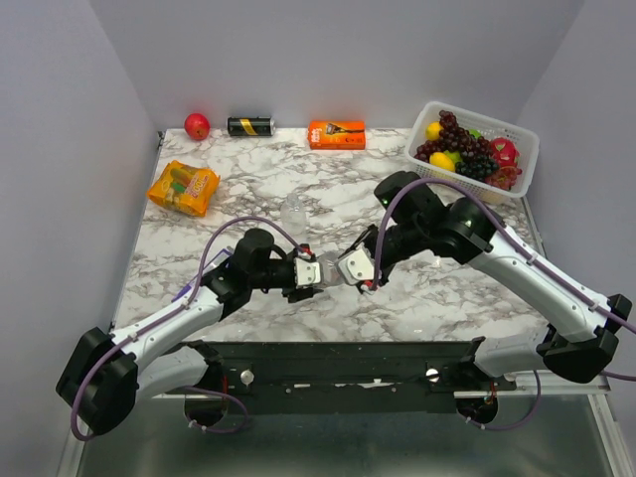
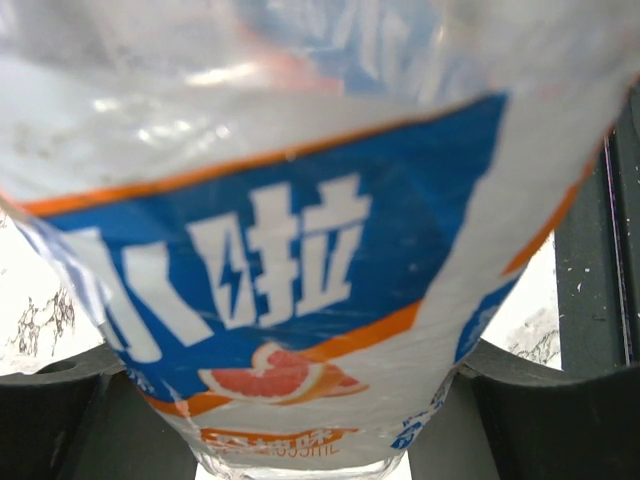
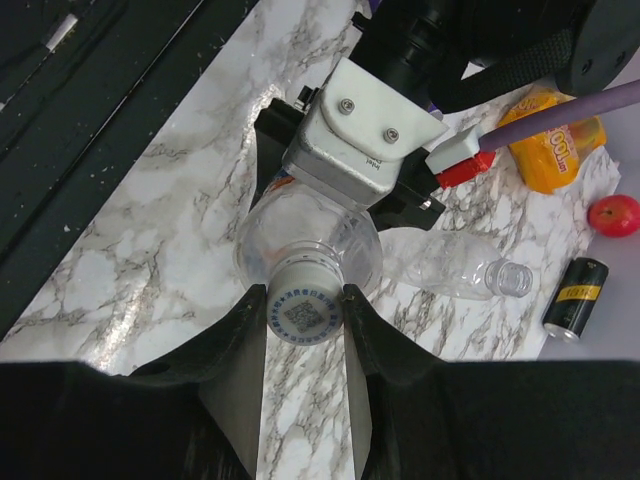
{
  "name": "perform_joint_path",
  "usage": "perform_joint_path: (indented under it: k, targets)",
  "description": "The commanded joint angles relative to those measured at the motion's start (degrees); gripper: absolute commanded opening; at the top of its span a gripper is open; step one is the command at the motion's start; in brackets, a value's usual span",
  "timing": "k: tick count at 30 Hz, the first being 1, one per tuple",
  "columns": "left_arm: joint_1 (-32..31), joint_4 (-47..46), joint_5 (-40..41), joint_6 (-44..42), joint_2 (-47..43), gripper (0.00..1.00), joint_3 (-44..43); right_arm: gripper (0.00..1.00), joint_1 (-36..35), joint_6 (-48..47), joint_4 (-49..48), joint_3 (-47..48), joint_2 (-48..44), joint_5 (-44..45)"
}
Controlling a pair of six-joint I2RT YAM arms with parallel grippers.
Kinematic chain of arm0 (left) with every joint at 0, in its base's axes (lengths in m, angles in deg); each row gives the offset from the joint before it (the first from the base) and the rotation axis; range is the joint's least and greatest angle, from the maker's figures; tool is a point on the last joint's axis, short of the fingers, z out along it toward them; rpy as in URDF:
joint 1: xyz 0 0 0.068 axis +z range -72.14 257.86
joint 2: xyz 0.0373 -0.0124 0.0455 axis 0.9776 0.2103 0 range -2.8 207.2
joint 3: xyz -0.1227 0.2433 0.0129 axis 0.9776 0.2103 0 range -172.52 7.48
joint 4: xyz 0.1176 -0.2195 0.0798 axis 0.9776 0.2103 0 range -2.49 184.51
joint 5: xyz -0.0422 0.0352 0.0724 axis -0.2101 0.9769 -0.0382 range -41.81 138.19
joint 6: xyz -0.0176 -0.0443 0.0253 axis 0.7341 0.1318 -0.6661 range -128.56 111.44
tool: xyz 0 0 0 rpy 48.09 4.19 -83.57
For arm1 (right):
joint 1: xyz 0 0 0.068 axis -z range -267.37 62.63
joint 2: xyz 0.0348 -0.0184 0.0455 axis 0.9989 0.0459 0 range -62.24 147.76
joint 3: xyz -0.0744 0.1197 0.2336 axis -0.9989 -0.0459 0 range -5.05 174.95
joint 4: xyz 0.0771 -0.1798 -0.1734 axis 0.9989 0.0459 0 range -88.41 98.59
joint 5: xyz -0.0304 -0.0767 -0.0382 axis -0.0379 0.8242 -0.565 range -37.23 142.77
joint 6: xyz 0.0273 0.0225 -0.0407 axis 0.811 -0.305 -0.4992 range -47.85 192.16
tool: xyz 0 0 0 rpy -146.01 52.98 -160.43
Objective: Screw on the bottle caps
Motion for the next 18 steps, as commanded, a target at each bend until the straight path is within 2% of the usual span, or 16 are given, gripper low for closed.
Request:
perform_joint_path:
  k: [1, 5, 8, 12, 14, 18]
  targets:
    - [-0.4, -2.1, -1.4, -0.3, 0.2, 0.0, -2.8, 0.24, -1.6, -0.6, -0.2, -1.0, 0.4, 2.9]
    - [-0.5, -3.3, -0.6, 0.1, -1.3, 0.0, -1.5, 0.24, -1.9, 0.3, -0.1, -1.5, 0.9, 4.8]
    - [-0.5, -11.2, 2.2, 3.3, -4.8, 0.0, 3.3, 0.24, -1.8, 2.3, -1.3, -2.2, 0.7, 6.2]
    - [-0.5, -26.1, 5.9, 6.2, -8.3, 0.0, 10.5, 0.24, -1.8, 6.6, -3.4, -3.7, 0.0, 6.0]
    - [-0.6, -27.3, 6.4, 6.6, -8.5, 0.0, 11.1, 0.24, -1.7, 8.9, -3.8, -4.2, 0.0, 5.1]
    - [-0.8, -24.0, 7.3, 8.1, -6.4, 0.0, 7.5, 0.24, -1.8, 11.3, -5.2, -4.0, 0.6, 3.8]
